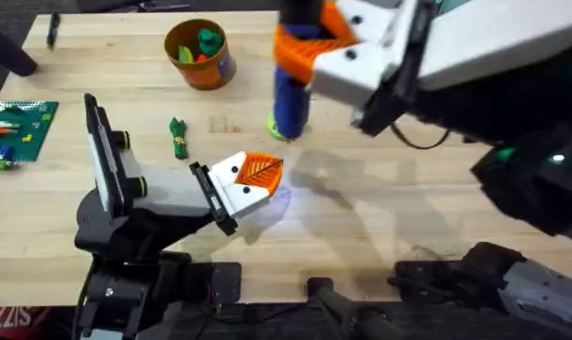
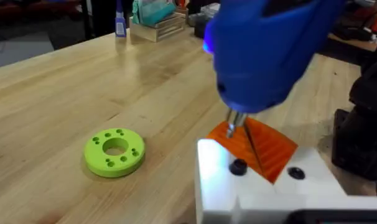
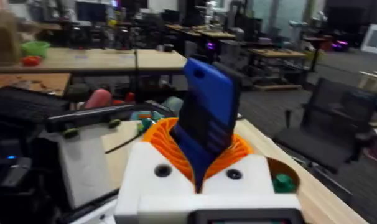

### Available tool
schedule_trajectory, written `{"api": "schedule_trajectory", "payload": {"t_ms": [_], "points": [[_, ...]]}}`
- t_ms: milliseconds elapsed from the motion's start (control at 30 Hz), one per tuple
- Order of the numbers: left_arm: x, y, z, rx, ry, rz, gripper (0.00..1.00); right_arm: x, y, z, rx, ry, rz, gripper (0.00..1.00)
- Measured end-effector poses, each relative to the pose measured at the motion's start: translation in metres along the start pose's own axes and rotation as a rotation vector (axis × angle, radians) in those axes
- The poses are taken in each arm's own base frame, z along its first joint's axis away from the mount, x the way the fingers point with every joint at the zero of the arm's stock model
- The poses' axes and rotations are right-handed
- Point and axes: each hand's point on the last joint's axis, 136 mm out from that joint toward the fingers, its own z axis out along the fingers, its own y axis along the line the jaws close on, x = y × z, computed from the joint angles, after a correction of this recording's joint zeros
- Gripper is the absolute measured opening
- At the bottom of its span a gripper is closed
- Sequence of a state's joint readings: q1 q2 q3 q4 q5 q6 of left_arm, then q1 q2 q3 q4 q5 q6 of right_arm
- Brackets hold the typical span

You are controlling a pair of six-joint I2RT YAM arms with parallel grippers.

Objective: Pick up the gripper from the table and insert it into the empty holder that is missing its gripper. Then pick up a screw, insert it into the mounting hole, and use the screwdriver to tighten it. Finally, clean up the table by picking up the vegetable and placing it into the bucket.

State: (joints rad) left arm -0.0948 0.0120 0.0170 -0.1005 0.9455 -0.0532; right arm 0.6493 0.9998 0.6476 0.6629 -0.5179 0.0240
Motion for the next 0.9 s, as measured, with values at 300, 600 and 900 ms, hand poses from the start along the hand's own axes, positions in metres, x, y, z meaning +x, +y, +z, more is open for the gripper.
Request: {"api": "schedule_trajectory", "payload": {"t_ms": [300, 600, 900], "points": [[0.000, 0.000, 0.000, 0.000, 0.000, 0.000, 0.010, -0.020, 0.056, 0.017, -0.169, -0.107, -0.029, 0.017], [0.000, 0.000, 0.000, 0.000, 0.000, 0.000, 0.010, -0.021, 0.073, 0.021, -0.210, -0.134, -0.119, 0.017], [0.000, 0.000, 0.000, 0.000, 0.000, 0.000, 0.010, -0.005, 0.070, 0.039, -0.214, -0.162, -0.163, 0.015]]}}
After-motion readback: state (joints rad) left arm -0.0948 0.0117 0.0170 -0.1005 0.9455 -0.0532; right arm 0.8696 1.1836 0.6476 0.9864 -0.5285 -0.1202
